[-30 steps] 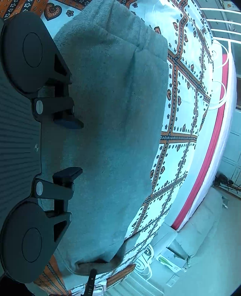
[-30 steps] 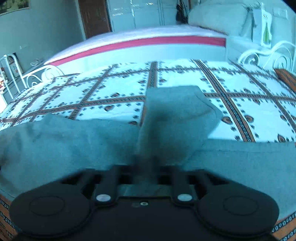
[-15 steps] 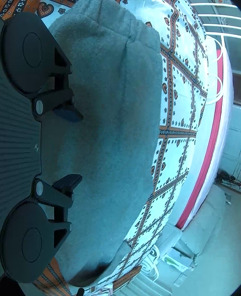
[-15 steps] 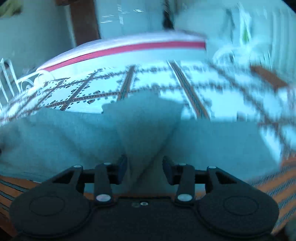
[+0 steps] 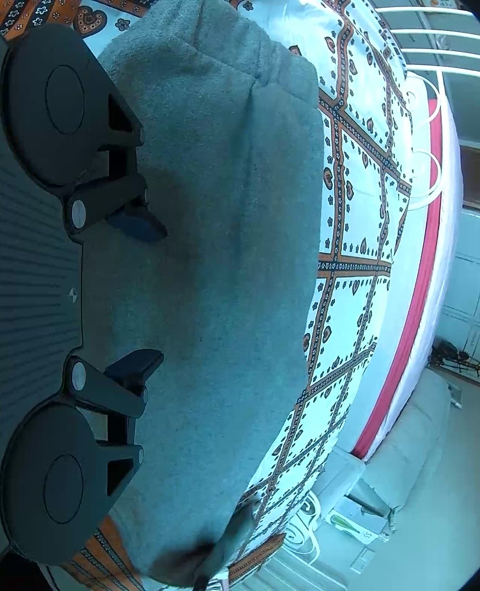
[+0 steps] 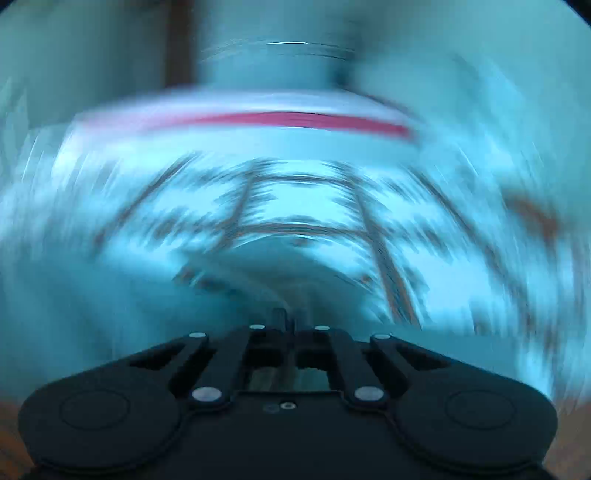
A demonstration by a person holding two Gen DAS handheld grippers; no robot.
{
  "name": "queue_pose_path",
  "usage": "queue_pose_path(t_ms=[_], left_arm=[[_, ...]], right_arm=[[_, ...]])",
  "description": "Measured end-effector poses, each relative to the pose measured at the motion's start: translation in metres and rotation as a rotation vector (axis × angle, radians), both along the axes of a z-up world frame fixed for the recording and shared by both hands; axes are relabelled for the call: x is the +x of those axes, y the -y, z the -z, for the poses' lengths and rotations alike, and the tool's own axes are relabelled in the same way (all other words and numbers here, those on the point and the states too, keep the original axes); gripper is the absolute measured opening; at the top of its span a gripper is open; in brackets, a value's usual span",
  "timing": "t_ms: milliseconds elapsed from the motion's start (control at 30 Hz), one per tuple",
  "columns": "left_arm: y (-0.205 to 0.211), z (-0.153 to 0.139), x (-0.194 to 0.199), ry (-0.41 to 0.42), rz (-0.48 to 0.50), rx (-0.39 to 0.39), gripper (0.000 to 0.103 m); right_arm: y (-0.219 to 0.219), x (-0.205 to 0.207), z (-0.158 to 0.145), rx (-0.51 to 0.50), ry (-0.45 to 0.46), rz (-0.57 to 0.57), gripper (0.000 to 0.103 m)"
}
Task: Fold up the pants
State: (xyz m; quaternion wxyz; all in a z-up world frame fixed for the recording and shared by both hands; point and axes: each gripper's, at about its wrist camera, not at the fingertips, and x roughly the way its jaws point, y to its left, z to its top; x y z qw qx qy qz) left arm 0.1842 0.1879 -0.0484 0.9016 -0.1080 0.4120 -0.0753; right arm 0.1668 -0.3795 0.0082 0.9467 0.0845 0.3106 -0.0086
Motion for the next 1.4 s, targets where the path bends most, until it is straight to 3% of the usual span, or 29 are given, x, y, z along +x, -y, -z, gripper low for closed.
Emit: queue_pose_path(t_ms=[67,100,133,167,300,500,733,833,867,900,1100,1267,1400], left_arm=[[0.000,0.000,0.000,0.000,0.007,0.002,0.068],[0.000,0.000,0.000,0.000,0.009,0.002,0.069],[0.000,0.000,0.000,-0.001,0.009,0.001,0.069],[0.000,-0.001,0.000,-0.001,0.008,0.001,0.069],[0.004,-0.001,0.001,-0.002,0.010,0.011,0.073],[0.007,-0.001,0.001,-0.003,0.017,0.024,0.075],[0.006,-0.001,0.000,-0.002,0.021,0.019,0.075],[0.007,-0.001,0.001,-0.003,0.023,0.027,0.076],[0.008,-0.001,0.001,-0.003,0.024,0.029,0.077],[0.008,-0.001,0.000,-0.003,0.025,0.029,0.077],[0.006,-0.001,-0.001,-0.002,0.029,0.018,0.077],[0.008,-0.001,0.000,-0.003,0.030,0.030,0.077],[0.008,-0.001,0.000,-0.003,0.032,0.034,0.077]], right_arm=[[0.065,-0.011,0.027,0.294,-0.095,0.225,0.000],[0.087,-0.017,0.044,0.379,-0.170,0.284,0.007],[0.100,-0.020,0.055,0.446,-0.229,0.295,0.007],[0.104,-0.025,0.054,0.473,-0.216,0.273,0.007],[0.092,-0.040,0.030,0.293,-0.104,0.202,0.034],[0.096,-0.036,0.023,0.250,-0.060,0.245,0.036],[0.148,-0.047,0.050,0.487,-0.103,0.433,0.037],[0.165,-0.048,0.065,0.612,-0.082,0.466,0.034],[0.167,-0.047,0.067,0.626,-0.083,0.471,0.020],[0.169,-0.047,0.068,0.630,-0.089,0.470,0.000],[0.161,-0.075,0.045,0.598,0.010,0.404,0.000],[0.169,-0.076,0.061,0.632,-0.070,0.455,0.000],[0.168,-0.077,0.055,0.608,-0.030,0.422,0.000]])
